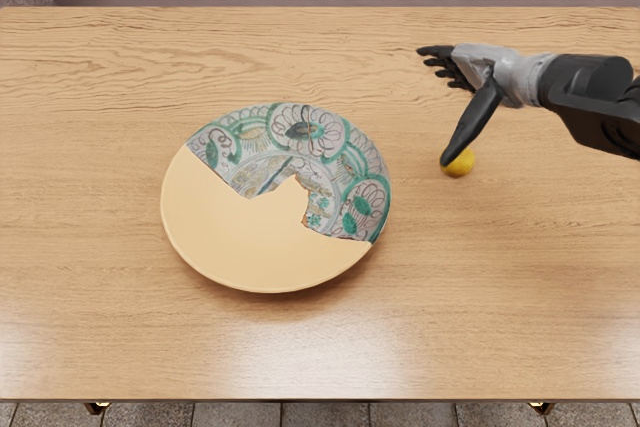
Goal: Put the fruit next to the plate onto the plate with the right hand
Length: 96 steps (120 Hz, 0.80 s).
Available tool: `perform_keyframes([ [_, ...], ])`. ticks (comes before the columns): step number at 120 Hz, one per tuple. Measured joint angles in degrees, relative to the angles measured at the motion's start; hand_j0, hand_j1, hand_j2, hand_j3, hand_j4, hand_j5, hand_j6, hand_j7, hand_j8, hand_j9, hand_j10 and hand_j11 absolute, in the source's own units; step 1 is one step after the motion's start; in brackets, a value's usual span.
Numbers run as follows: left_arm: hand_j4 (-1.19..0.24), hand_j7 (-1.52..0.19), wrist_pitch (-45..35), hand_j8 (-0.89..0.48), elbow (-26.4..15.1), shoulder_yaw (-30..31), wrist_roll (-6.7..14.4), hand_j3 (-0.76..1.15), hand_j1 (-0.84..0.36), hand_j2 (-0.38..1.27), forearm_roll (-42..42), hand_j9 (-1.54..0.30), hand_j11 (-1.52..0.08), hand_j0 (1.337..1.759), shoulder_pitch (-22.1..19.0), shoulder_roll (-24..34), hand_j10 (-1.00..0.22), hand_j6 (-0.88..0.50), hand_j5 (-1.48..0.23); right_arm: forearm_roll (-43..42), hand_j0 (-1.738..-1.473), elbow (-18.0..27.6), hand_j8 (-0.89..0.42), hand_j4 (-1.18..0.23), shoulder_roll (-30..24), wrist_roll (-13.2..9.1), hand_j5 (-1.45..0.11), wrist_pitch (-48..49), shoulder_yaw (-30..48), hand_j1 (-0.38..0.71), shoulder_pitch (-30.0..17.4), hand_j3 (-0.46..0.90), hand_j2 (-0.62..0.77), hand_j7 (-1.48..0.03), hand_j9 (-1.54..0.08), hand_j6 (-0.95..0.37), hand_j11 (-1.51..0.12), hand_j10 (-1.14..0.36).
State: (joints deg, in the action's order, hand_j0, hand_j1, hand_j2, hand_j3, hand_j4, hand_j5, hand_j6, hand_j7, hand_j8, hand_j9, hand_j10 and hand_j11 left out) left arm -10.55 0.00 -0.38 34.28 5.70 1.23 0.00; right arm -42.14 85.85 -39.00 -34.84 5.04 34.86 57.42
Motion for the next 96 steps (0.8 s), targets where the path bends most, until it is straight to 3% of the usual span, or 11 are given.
perform_keyframes([
  [35,0.00,0.00,0.00,0.00,0.00,0.00,0.00,0.00,0.35,0.00,0.01,0.00,0.00,1.658,0.00,0.00,0.00,0.00,0.00,-9.25,-1.658,0.65,0.00,0.00,1.27,-0.15,0.00,-5.30,-11.62,-0.35,5.20,0.00,0.00,0.00,0.00,0.00,0.00,0.00],
  [79,0.00,0.00,0.00,0.00,0.00,0.00,0.00,0.00,0.35,0.00,0.00,0.00,0.00,1.658,0.00,0.00,0.00,0.00,0.00,-19.24,-1.658,-1.06,0.00,0.00,3.45,-0.16,0.00,-13.57,-15.10,-0.35,3.66,0.00,0.00,0.00,0.00,0.00,0.00,0.00],
  [96,0.00,0.00,0.00,0.00,0.00,0.00,0.00,0.00,0.35,0.00,0.01,0.00,0.00,1.658,0.00,0.00,0.00,0.00,0.00,-20.46,-1.658,-5.67,0.00,0.00,6.67,-0.16,0.00,-13.82,-15.19,-0.35,1.93,0.00,0.00,0.00,0.00,0.00,0.00,0.00],
])
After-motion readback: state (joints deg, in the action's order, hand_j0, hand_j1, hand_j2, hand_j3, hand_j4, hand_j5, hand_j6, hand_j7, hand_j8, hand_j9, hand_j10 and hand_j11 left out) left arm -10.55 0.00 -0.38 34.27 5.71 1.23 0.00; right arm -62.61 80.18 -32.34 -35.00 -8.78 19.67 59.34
